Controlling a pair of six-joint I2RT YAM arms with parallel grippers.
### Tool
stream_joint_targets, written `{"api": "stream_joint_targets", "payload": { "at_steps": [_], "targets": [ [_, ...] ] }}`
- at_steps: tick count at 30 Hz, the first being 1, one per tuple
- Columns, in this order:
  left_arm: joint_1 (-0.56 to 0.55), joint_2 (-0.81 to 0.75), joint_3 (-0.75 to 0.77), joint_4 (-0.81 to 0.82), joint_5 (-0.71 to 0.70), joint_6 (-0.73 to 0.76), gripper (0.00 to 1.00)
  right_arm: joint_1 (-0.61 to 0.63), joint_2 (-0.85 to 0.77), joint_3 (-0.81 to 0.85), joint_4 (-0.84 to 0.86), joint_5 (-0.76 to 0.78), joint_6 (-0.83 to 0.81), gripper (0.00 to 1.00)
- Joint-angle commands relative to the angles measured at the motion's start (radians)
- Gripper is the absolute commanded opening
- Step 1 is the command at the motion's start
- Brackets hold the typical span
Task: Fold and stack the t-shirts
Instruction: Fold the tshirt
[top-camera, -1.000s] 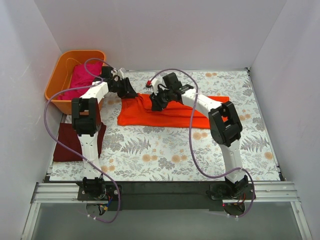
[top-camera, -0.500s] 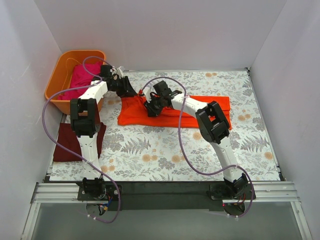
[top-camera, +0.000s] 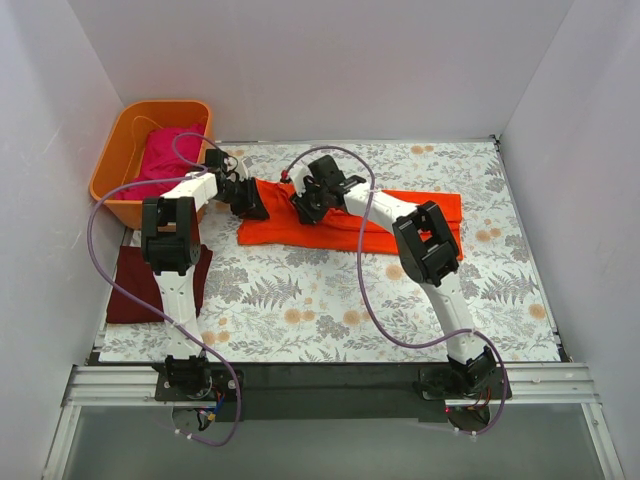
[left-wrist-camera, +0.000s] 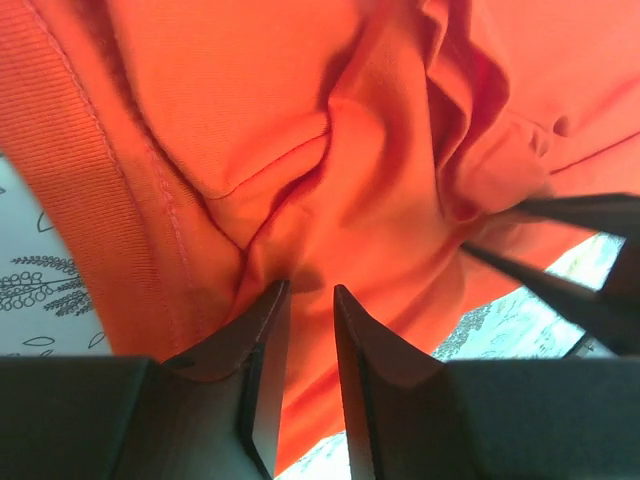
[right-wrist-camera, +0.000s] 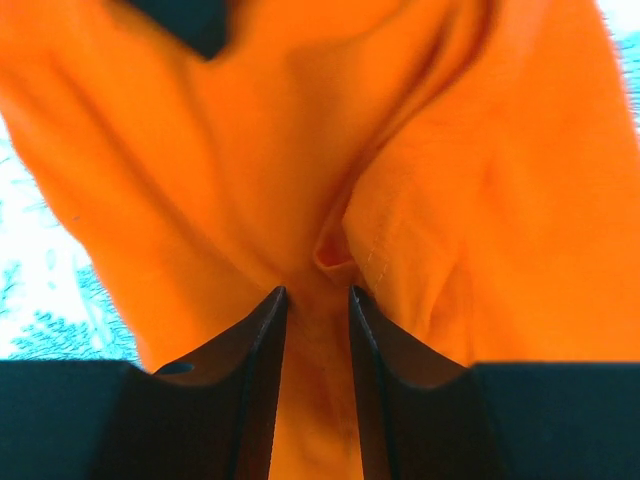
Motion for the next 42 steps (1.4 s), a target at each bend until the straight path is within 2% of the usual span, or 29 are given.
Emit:
{"api": "stream_joint_targets", "payload": {
  "at_steps": [1,8,17,19,23,31,36,42],
  "targets": [
    [0.007,-0.091,-0.009,-0.026,-0.054,0.051,0.22,-0.024,-0.009,0.060,0.014,0.043,0.024,0.39],
    [0.005,-0.077,-0.012,-0.070,-0.120,0.094,0.18,-0.064,0.009,0.080,0.025,0.083,0.051,0.40],
    [0.005,-0.091,0.005,-0.053,-0.081,0.099,0.18,-0.124,-0.017,0.065,0.063,0.159,0.101,0.46],
    [0.005,-0.102,0.025,-0.037,-0.042,0.100,0.18,-0.133,-0.023,0.065,0.069,0.168,0.101,0.46],
    [0.004,-0.105,0.097,0.040,-0.033,0.082,0.26,-0.151,-0.035,0.074,0.074,0.176,0.098,0.47],
    [-0.025,0.088,0.436,-0.041,0.011,0.208,0.43,-0.190,-0.144,-0.034,0.057,-0.031,0.081,0.49],
    [-0.044,0.139,0.478,-0.003,0.035,0.248,0.45,-0.200,-0.189,-0.087,0.043,-0.270,0.076,0.48],
    [-0.058,0.194,0.502,0.029,0.061,0.245,0.45,-0.197,-0.154,-0.056,0.045,-0.388,0.142,0.45]
  ]
}}
